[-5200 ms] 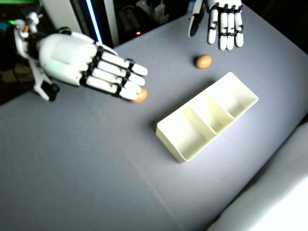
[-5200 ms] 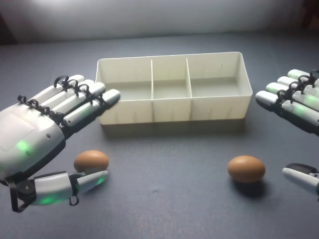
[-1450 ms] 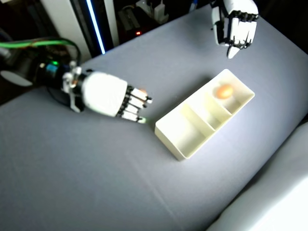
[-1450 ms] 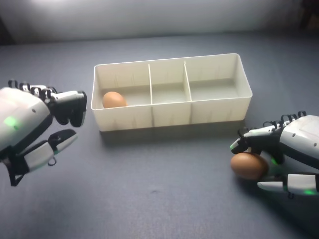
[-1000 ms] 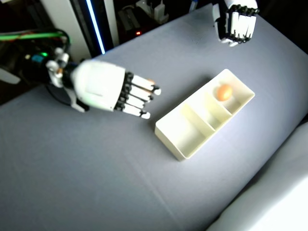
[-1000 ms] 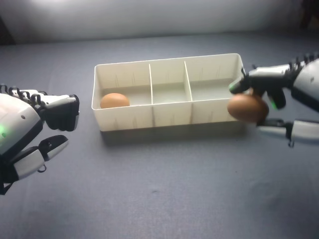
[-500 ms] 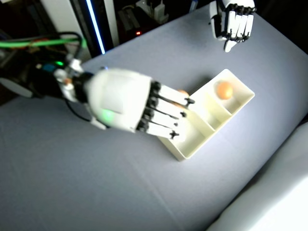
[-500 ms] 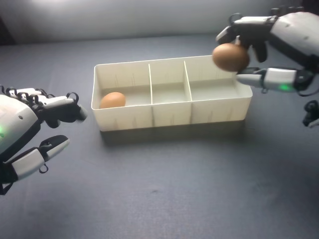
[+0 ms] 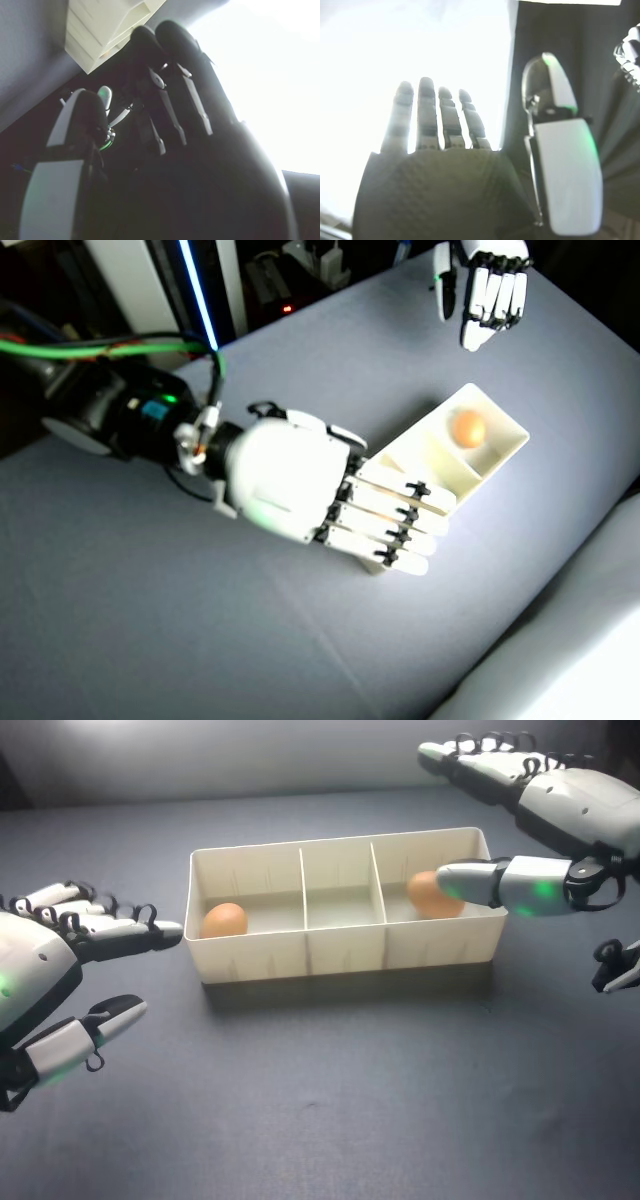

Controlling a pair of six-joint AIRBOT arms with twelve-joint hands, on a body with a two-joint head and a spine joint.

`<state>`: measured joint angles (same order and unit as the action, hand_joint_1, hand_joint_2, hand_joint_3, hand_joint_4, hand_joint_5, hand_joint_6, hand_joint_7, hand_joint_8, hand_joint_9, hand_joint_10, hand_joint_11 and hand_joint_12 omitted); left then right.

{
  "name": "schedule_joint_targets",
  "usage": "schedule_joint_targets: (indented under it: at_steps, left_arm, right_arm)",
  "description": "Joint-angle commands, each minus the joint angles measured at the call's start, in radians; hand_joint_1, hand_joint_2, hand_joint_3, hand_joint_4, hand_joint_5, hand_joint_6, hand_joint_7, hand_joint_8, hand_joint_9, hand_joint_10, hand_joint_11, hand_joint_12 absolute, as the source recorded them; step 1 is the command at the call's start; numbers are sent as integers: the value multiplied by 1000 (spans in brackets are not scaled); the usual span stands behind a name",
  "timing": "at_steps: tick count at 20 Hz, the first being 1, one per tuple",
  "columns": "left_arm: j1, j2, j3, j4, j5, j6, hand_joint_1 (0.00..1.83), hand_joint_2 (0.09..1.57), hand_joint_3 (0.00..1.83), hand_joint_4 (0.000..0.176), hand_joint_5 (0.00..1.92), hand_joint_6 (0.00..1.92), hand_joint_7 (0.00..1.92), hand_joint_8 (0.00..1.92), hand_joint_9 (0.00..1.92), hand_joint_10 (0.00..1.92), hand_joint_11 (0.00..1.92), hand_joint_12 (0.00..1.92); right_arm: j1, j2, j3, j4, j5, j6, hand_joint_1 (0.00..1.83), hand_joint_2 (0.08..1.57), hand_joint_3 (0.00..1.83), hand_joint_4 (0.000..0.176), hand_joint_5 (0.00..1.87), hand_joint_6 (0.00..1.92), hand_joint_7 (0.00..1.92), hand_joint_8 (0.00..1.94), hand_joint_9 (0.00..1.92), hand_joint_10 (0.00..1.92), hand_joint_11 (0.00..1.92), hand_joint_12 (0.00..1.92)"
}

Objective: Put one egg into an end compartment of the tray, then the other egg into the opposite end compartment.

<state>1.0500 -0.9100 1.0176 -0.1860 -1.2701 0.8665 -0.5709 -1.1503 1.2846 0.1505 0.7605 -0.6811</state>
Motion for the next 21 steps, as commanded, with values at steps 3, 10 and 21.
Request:
schedule_joint_targets:
  at_steps: [3, 10, 21]
  left_arm:
    - [-6, 23, -23, -14, -161, 41, 24, 1268, 0, 57, 5, 0, 2, 0, 1, 1, 0, 9]
    - [52, 65, -58, -65, -309, 43, 0, 1163, 0, 49, 0, 0, 0, 0, 0, 0, 0, 0]
    - [104, 103, -90, -119, -458, 55, 0, 1056, 0, 152, 0, 0, 0, 0, 0, 0, 0, 0]
  right_arm:
    - [-14, 62, -75, -1, 231, -47, 109, 1342, 11, 44, 0, 0, 0, 0, 0, 0, 0, 13]
    - [-184, 200, -246, -10, 476, -91, 0, 1293, 0, 57, 0, 0, 0, 0, 0, 0, 0, 0]
    - [-458, 376, -410, 101, 875, -143, 0, 1295, 0, 33, 0, 0, 0, 0, 0, 0, 0, 0]
